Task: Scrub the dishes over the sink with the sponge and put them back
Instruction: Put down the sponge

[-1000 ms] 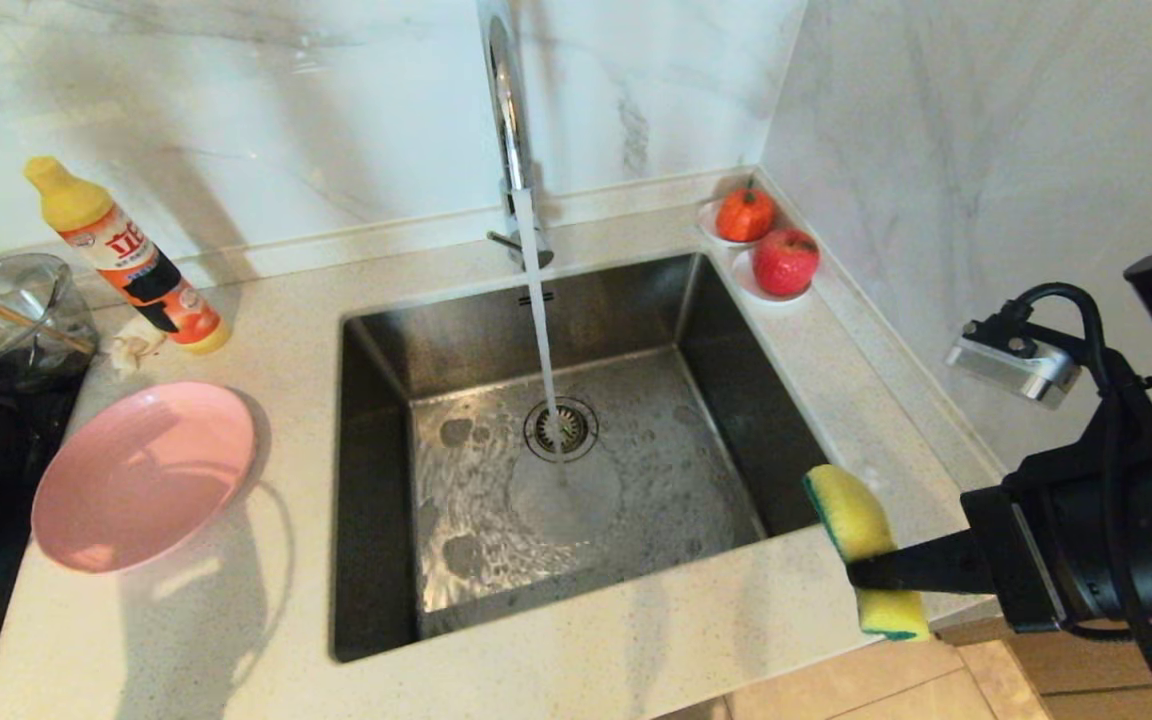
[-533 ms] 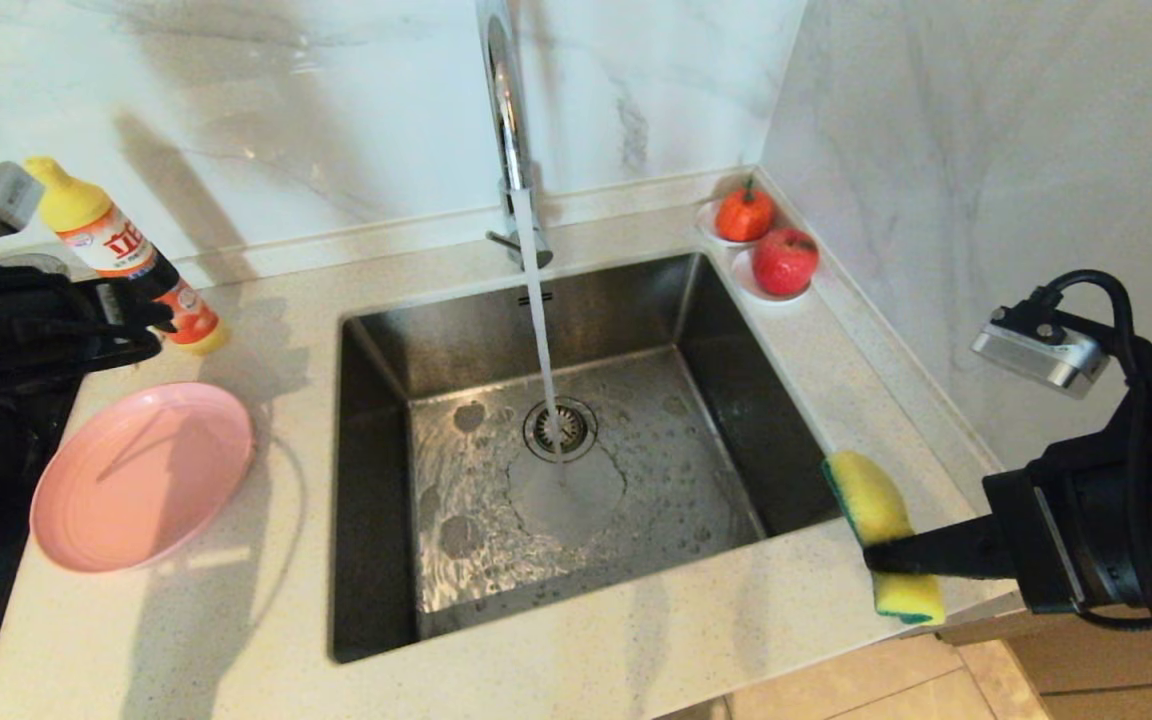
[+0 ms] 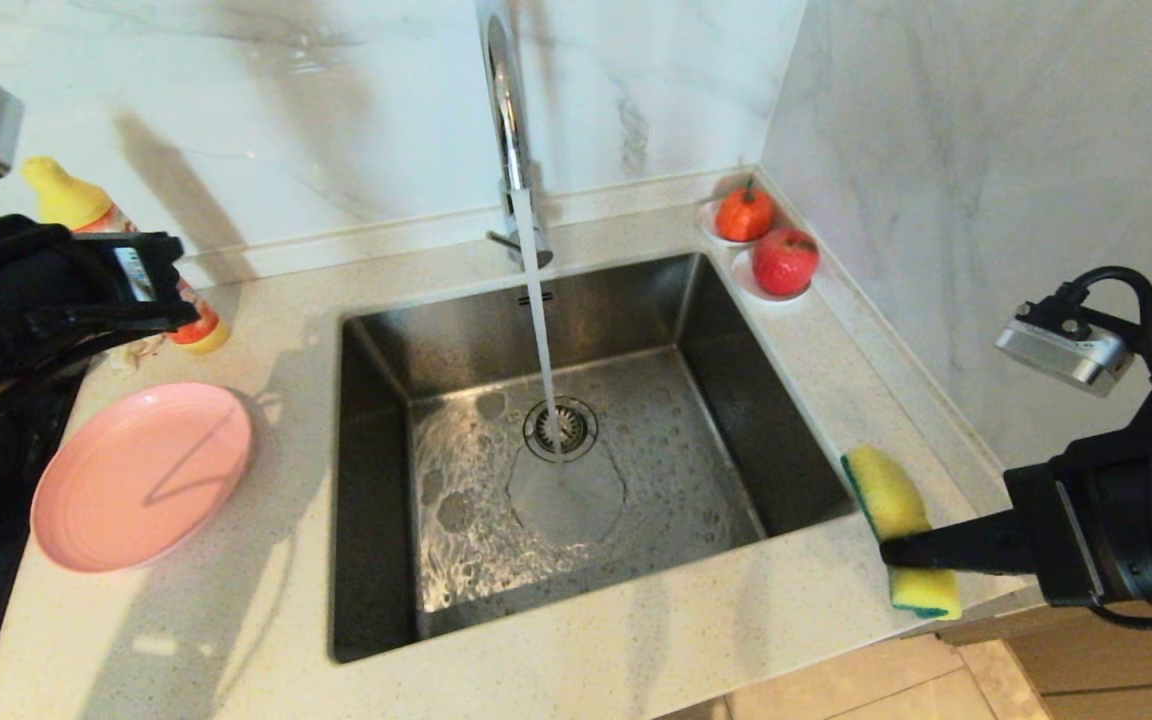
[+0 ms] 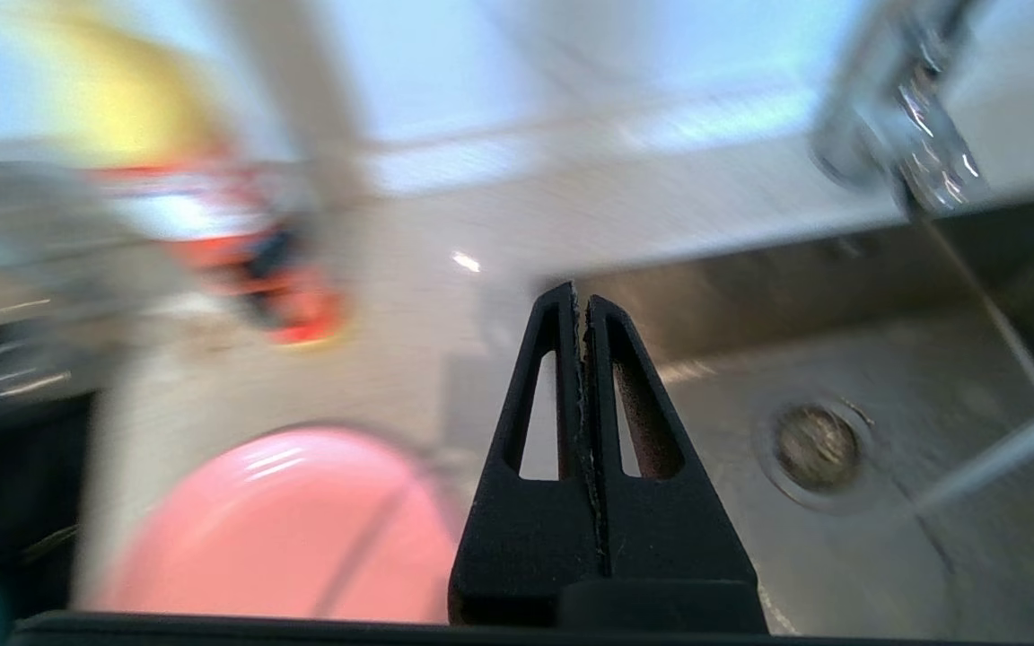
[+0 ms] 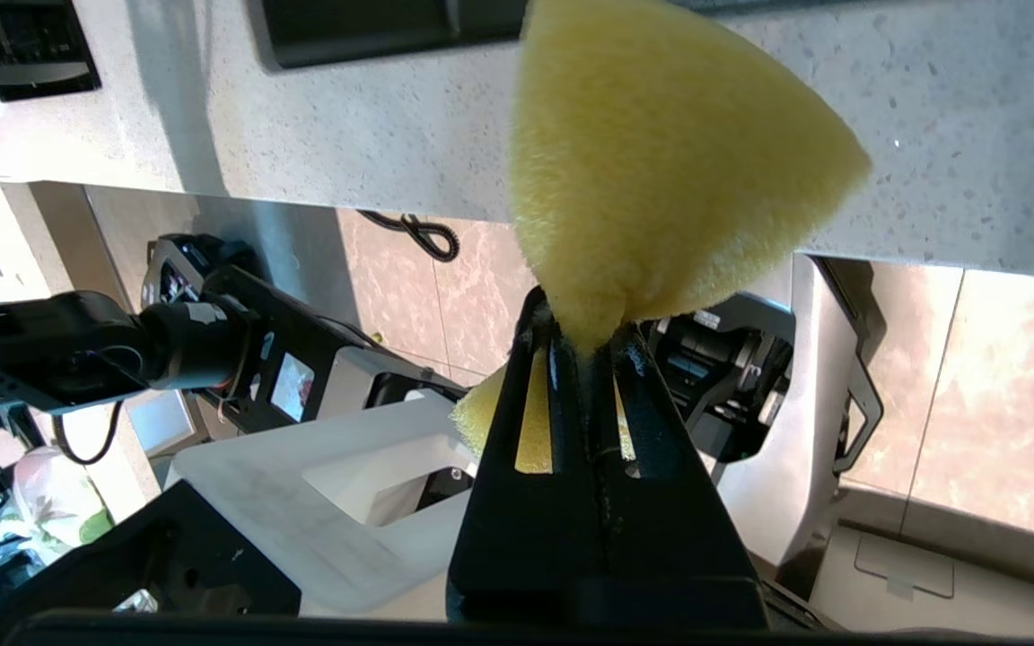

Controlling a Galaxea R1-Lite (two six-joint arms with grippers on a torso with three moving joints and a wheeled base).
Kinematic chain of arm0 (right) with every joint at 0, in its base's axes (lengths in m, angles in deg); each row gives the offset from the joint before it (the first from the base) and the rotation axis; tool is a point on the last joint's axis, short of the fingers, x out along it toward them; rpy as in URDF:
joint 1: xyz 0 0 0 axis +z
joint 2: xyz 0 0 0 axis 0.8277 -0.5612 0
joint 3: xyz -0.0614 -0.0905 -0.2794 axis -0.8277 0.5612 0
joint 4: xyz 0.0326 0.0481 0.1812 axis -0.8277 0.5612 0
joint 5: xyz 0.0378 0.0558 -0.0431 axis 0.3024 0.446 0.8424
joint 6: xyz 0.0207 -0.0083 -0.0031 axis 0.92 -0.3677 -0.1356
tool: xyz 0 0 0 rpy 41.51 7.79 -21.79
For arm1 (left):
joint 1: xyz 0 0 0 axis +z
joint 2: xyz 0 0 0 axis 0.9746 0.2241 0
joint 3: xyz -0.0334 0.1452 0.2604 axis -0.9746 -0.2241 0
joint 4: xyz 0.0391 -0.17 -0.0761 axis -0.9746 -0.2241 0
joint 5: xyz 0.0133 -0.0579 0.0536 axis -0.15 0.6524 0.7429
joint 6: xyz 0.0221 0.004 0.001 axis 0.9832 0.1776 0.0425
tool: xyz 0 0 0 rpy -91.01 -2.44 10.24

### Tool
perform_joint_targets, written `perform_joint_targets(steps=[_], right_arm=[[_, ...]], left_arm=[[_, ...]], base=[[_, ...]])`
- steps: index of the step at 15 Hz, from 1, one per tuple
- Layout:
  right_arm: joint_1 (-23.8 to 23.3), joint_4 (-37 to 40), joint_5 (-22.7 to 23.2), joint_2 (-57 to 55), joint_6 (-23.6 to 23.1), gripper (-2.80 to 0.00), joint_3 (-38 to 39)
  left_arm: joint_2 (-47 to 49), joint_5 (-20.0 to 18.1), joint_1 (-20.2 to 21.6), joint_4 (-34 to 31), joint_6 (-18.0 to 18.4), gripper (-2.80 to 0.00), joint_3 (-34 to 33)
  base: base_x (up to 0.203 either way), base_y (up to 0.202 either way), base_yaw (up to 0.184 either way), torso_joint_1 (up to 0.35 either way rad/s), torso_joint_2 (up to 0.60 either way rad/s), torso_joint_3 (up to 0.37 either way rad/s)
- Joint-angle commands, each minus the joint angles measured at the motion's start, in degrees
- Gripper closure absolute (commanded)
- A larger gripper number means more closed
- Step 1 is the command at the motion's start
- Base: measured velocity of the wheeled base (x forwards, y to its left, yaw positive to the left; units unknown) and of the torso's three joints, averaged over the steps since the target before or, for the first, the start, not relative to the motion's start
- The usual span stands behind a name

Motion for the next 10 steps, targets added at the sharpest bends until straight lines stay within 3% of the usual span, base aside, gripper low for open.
perform_joint_targets(steps=[1,6,10], right_arm=[[-0.1,0.2,0.0,-0.3,0.3,0.00,1.3],[-0.8,0.2,-1.1,0.1,0.3,0.00,3.4],[-0.7,0.2,-1.1,0.3,0.3,0.00,3.5]], left_arm=[[-13.6,6.7,-0.4,0.3,0.1,0.00,-5.7],[-38.1,17.8,1.8,-7.2,1.0,0.00,-17.9],[-56.4,19.3,7.0,-15.5,0.9,0.00,-30.9]], base=[[0.000,0.000,0.000,0.000,0.00,0.000],[0.000,0.000,0.000,0.000,0.00,0.000],[0.000,0.000,0.000,0.000,0.00,0.000]])
